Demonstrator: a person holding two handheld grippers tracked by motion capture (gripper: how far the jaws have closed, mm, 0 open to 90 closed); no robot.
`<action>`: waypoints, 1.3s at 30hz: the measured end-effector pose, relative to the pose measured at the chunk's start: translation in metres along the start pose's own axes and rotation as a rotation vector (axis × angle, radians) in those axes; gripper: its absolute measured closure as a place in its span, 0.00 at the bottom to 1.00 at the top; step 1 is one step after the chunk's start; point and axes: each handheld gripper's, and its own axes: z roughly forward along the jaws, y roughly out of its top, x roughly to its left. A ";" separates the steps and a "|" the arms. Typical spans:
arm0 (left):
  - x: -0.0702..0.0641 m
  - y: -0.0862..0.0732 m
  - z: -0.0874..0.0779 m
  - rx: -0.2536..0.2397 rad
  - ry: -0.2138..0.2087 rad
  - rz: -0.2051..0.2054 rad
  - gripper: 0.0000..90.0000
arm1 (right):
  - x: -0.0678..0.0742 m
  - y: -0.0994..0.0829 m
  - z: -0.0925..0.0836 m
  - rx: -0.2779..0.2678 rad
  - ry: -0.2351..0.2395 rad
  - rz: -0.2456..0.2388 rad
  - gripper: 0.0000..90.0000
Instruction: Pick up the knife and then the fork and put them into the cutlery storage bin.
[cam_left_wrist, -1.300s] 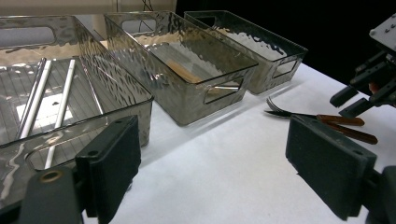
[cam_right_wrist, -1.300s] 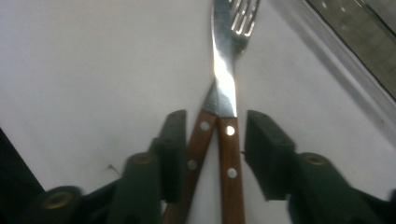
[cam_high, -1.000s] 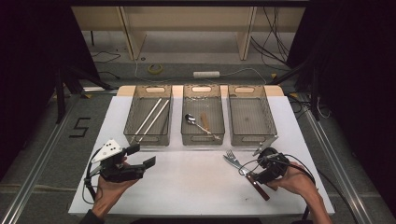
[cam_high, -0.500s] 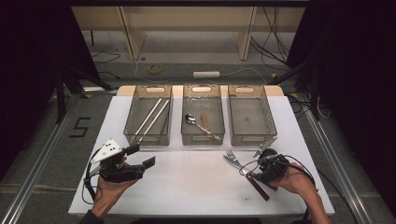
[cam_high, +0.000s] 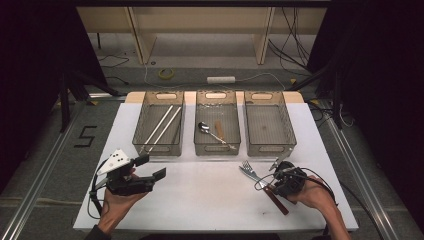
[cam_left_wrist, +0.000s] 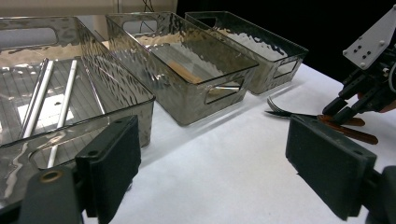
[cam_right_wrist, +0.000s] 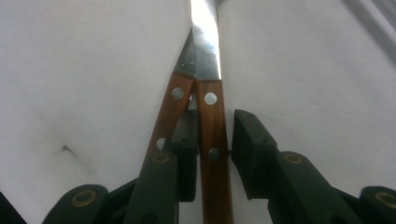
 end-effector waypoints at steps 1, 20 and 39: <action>0.000 0.000 0.000 0.000 0.000 0.000 0.20 | 0.000 0.000 0.000 0.001 0.000 -0.001 0.80; 0.000 0.000 0.000 -0.001 0.000 0.000 0.20 | 0.006 0.003 0.002 0.015 -0.030 -0.036 0.85; 0.000 0.000 -0.001 -0.002 0.002 0.000 0.20 | 0.004 0.002 -0.013 -0.045 -0.018 -0.048 0.86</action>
